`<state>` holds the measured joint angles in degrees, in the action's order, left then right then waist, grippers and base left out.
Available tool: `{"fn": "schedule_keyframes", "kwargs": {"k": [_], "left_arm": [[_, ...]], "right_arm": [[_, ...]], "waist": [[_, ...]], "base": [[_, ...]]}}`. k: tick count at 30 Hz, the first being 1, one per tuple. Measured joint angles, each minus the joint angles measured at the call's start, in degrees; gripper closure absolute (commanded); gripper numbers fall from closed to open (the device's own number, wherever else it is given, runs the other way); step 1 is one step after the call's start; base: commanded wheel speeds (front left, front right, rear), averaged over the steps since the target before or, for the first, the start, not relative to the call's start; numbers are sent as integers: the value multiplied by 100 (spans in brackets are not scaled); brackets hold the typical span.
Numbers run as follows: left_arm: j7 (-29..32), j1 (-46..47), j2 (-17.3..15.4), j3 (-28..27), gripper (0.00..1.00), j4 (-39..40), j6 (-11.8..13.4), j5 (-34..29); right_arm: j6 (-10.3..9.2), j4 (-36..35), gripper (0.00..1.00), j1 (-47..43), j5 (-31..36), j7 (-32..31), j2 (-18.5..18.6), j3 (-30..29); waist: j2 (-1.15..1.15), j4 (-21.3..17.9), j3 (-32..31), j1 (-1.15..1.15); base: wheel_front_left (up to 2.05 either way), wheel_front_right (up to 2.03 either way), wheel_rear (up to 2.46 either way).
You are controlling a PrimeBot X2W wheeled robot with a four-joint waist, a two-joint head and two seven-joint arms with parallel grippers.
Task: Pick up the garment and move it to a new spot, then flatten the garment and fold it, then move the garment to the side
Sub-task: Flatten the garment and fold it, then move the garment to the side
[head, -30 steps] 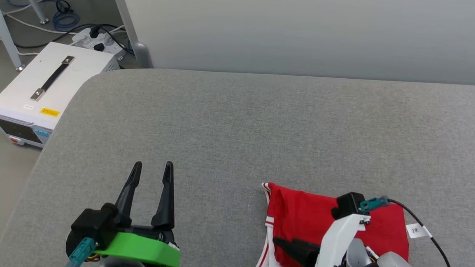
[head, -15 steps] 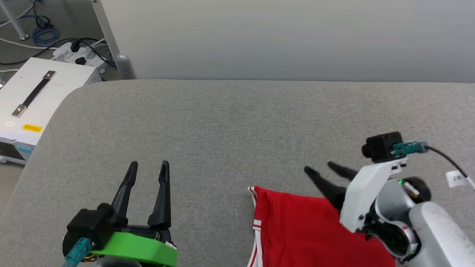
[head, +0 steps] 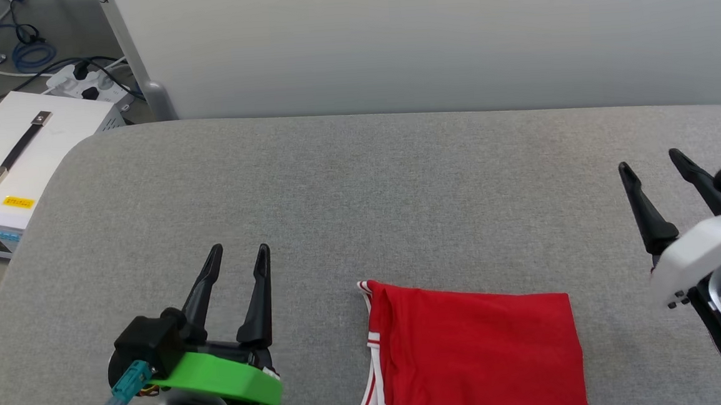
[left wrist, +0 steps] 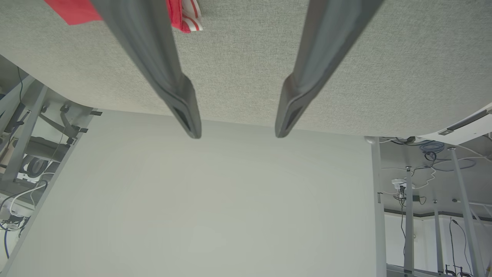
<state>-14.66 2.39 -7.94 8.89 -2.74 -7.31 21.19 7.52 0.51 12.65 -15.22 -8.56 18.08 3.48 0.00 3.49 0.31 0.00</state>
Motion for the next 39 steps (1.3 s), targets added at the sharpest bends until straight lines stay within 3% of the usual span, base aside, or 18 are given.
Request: {"fn": "schedule_keyframes", "kwargs": {"k": [11, 18, 26, 30, 39], "left_arm": [[0, -20, 3, 137, 0, -14, 0, 0], [0, -170, 3, 183, 0, -19, 0, 0], [0, -177, 5, 164, 0, 4, 0, 0], [0, -175, 7, 170, 0, 16, 0, 0], [0, -140, 1, 194, 0, 18, 0, 0]], "right_arm": [[0, -944, 0, -1317, 245, 998, -510, -968], [0, -1016, 0, -1687, 348, 1194, -838, -983], [0, -1022, 0, -1721, 349, 1154, -886, -967], [0, -998, 0, -1733, 281, 782, -921, -944], [0, -736, 0, -1853, -33, -1262, -730, -344]], "waist": [[0, -62, 18, 0], [0, -107, -65, 0], [0, -82, -15, 0], [0, -55, 44, 0], [0, 29, 302, 0]], "base": [[0, 0, 0], [0, 0, 0], [0, 0, 0], [0, 0, 0], [0, 0, 0]]}}
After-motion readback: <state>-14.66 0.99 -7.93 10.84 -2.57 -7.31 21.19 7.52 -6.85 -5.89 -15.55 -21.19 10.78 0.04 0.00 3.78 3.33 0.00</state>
